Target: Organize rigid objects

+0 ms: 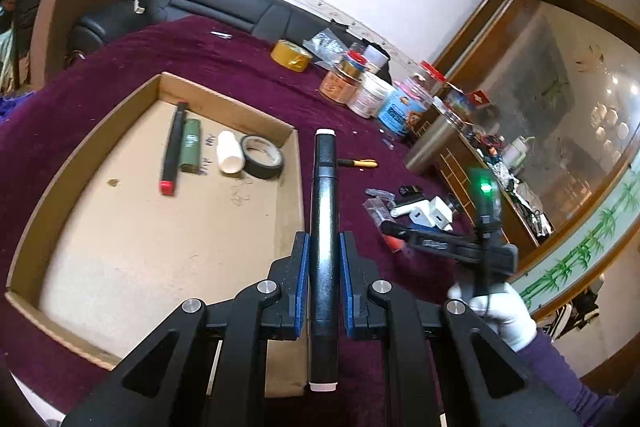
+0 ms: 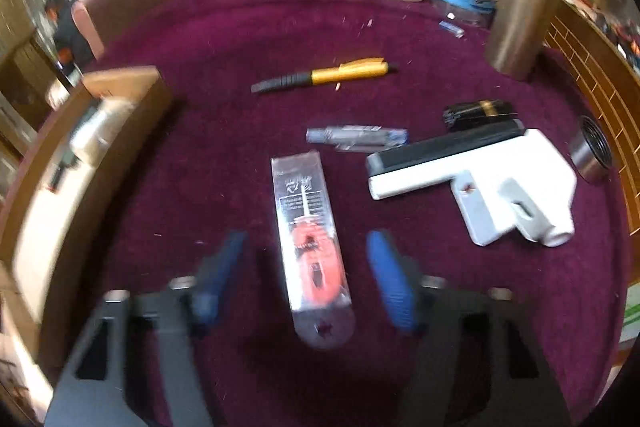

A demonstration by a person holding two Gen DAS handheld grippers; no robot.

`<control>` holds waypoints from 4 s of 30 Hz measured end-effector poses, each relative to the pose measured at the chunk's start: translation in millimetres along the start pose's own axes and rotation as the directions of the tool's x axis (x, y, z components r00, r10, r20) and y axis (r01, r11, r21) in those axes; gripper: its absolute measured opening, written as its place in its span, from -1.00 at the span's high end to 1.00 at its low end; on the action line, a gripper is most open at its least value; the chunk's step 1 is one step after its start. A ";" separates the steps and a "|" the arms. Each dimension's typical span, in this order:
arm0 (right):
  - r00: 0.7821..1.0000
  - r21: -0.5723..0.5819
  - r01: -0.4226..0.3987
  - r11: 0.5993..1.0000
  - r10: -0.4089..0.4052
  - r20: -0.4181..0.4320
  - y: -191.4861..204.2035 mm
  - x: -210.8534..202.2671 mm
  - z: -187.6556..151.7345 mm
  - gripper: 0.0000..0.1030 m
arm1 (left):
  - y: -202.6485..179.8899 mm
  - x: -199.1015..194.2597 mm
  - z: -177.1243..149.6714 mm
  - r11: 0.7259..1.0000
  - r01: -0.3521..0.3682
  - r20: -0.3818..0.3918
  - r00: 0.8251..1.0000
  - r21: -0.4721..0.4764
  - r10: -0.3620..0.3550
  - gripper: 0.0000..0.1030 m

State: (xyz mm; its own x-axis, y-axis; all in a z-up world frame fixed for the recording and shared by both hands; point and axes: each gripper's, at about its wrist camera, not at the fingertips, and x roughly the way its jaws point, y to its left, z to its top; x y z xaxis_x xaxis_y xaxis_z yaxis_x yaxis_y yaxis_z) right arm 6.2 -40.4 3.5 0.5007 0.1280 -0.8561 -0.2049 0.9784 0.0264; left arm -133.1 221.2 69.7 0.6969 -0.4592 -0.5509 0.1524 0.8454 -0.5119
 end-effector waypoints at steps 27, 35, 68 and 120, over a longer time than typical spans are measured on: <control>0.879 0.028 -0.470 0.882 0.470 -0.084 153.0 -10.0 41.0 0.50 | 126.4 105.4 92.4 0.895 -0.446 -0.223 0.873 -0.002 0.434 0.66; 0.872 0.031 -0.472 0.881 0.472 -0.129 189.4 14.4 62.7 0.50 | 125.6 29.1 81.1 0.953 -0.272 -0.075 0.961 -0.133 0.264 0.28; 0.949 0.322 -0.278 0.905 0.208 0.236 18.1 -54.9 -39.3 -0.18 | -42.2 -8.7 -21.7 0.995 -0.079 -0.012 0.997 0.058 0.080 0.03; 0.960 0.312 -0.255 0.915 0.199 0.199 -11.7 -44.8 -75.1 -0.47 | -101.8 18.3 -53.4 0.989 -0.036 -0.152 0.987 0.142 0.058 0.02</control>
State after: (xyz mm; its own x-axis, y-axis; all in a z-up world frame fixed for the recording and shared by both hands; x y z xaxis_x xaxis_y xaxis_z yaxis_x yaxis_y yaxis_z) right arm -77.0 -69.8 2.8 0.6067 0.3498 -0.7138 -0.0521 0.9135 0.4034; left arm -173.3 112.1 76.5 0.5896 -0.4458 -0.6735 0.2248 0.8915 -0.3933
